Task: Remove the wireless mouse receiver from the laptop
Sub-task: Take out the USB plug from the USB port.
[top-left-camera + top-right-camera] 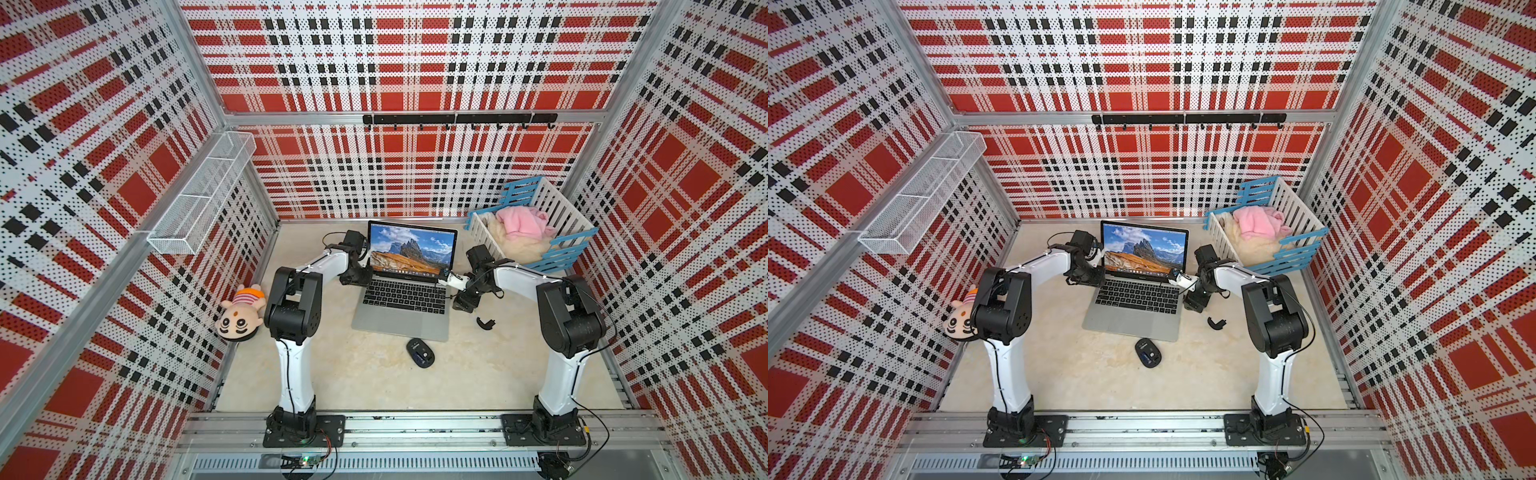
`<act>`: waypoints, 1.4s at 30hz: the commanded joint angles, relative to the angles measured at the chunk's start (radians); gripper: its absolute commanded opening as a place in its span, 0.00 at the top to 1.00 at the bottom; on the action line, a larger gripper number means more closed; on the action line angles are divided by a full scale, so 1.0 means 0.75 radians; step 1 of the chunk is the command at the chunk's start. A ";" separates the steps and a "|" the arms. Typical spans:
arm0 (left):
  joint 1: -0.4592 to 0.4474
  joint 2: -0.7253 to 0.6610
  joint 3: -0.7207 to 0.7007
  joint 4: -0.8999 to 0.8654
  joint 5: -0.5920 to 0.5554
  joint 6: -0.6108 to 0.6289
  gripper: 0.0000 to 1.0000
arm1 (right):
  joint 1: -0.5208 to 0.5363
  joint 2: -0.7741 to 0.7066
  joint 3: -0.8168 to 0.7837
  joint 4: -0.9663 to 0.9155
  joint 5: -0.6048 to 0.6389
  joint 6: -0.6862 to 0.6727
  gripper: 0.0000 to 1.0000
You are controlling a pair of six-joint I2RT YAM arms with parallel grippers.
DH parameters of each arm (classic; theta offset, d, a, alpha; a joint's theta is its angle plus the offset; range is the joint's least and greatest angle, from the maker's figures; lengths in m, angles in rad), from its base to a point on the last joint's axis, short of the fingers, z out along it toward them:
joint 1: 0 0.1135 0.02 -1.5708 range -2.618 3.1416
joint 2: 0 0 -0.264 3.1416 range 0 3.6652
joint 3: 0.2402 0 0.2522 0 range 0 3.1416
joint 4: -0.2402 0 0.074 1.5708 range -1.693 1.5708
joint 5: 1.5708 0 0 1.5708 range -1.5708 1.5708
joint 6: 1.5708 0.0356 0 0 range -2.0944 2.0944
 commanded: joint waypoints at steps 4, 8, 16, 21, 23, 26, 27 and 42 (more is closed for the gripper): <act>-0.006 0.014 -0.124 -0.076 0.060 0.032 0.59 | -0.007 0.063 0.054 -0.039 -0.061 -0.031 0.24; -0.006 0.009 -0.161 -0.068 0.081 0.040 0.61 | -0.009 0.100 0.090 -0.072 -0.086 -0.047 0.26; -0.004 0.022 -0.160 -0.069 0.065 0.039 0.63 | -0.021 0.176 0.150 -0.126 -0.114 -0.100 0.34; -0.010 0.027 -0.160 -0.068 0.065 0.038 0.64 | -0.024 0.210 0.175 -0.153 -0.148 -0.166 0.48; -0.011 0.030 -0.157 -0.068 0.069 0.038 0.65 | -0.026 0.215 0.183 -0.147 -0.162 -0.168 0.50; -0.013 0.034 -0.156 -0.068 0.073 0.037 0.65 | -0.019 0.216 0.189 -0.157 -0.155 -0.177 0.52; -0.014 0.033 -0.155 -0.068 0.075 0.037 0.65 | -0.016 0.218 0.194 -0.167 -0.147 -0.178 0.54; -0.013 0.048 -0.149 -0.066 0.090 0.033 0.66 | 0.079 0.281 0.313 -0.306 0.015 -0.189 0.66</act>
